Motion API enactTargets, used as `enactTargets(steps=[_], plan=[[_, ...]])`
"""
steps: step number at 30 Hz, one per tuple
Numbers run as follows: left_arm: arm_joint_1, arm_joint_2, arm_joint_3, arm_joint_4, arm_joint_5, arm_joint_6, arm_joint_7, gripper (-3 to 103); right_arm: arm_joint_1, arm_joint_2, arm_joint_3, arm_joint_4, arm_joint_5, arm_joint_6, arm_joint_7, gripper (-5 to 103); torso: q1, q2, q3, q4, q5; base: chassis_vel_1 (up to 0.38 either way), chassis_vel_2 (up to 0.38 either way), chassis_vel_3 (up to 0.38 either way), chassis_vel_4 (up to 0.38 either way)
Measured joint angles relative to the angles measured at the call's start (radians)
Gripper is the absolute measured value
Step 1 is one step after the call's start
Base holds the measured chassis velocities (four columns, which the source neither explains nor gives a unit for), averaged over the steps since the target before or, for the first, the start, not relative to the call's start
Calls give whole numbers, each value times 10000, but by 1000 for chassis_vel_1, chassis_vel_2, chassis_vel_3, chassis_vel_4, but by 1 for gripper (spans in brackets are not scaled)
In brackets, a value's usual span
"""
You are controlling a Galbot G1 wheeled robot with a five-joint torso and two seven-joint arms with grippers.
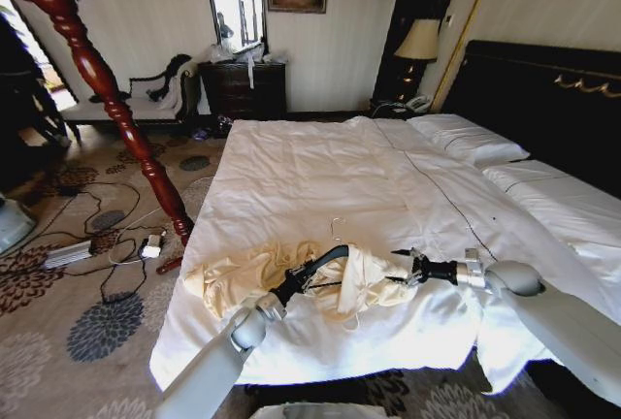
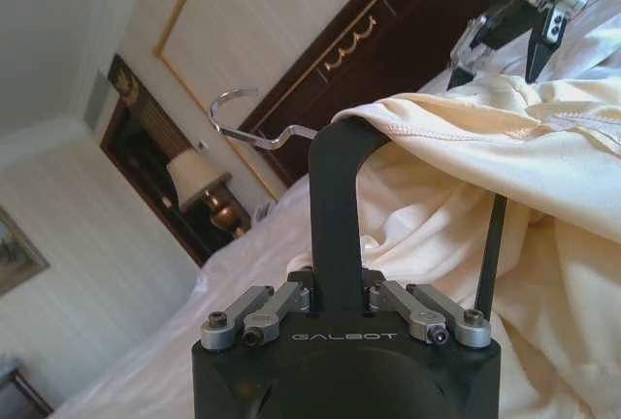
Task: Pick up the clothes from the bed and hang them on the clothes hanger.
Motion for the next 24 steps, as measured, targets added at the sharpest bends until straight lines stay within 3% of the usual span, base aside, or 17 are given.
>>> enactTargets(steps=[9,11,13,20,24], plan=[[24,-182,-133,-79,615,-517,-61,20,226,342,-302,2,101,49,308,97,1,0,0,0,0,0,0,0,0],[23,-211,-169,-98,768,-613,-65,20,199,352,-293,67,151,75,329,86,0,0,0,2,-1,0,0,0,0],[25,-221,-191,-99,869,-659,-73,20,154,329,-260,106,169,87,329,86,1,0,0,2,0,0,0,0,0],[24,-313,-283,-37,1283,-817,-139,20,-116,74,91,301,186,263,373,53,0,0,-1,0,0,0,0,0,0],[21,-320,-308,-23,1401,-829,-139,20,-179,-45,213,467,-52,429,327,41,0,0,-1,-1,-1,0,0,0,0]])
